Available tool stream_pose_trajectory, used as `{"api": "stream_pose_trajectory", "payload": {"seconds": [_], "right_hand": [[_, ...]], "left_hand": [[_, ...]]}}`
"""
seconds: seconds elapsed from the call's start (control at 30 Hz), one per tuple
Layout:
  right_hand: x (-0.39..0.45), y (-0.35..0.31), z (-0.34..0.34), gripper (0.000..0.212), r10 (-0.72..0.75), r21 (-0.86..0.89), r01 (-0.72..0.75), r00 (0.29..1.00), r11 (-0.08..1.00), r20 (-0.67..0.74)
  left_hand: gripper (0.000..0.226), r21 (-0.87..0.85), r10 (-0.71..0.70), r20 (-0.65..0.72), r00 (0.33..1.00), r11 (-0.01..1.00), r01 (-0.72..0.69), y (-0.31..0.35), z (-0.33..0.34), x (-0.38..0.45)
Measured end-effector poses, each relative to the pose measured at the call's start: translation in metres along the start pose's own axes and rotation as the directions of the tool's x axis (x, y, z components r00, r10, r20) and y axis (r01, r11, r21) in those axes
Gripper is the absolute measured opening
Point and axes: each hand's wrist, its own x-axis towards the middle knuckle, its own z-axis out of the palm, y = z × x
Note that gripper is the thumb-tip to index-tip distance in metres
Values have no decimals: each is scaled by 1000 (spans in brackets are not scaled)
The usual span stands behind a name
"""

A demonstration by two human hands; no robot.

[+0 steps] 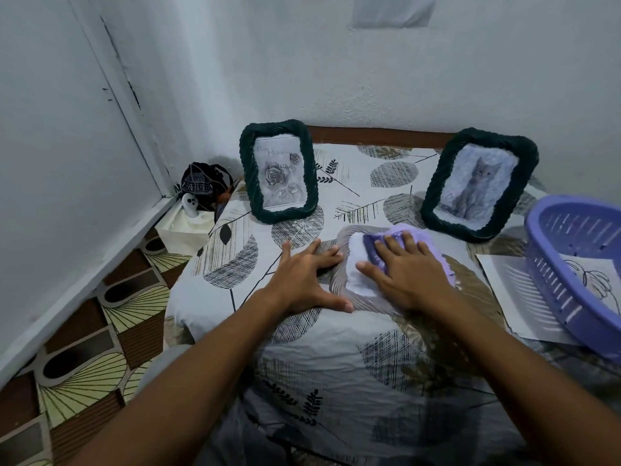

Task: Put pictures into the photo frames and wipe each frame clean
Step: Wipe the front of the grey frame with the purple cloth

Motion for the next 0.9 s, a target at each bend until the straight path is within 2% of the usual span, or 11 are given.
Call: {"api": "stream_pose_trajectory", "payload": {"seconds": [0.1, 0.2, 0.43, 0.67, 0.8, 0.9], "right_hand": [[22, -2, -3, 96, 47, 5, -47, 999, 999, 23], [32, -14, 1, 89, -11, 32, 10, 999, 999, 32], [1, -4, 4, 100, -177, 49, 175, 984, 983, 33], [26, -15, 0, 92, -29, 36, 28, 999, 999, 39], [16, -14, 1, 78, -145, 71, 141, 988, 987, 55], [-4, -1, -5, 84, -196, 71, 190, 977, 979, 85]], "left_hand": [[107, 6, 9, 5, 1000, 1000, -9, 1, -1, 0], [106, 11, 13, 12, 1000, 1000, -13, 1, -1, -1], [108, 2, 2, 0, 1000, 1000, -2, 1, 1, 0], [104, 26, 8, 20, 1000, 1000, -9, 5, -3, -2], [106, 26, 5, 13, 1000, 1000, -5, 3, -1, -1], [107, 19, -3, 8, 1000, 1000, 3, 2, -1, -1]]}}
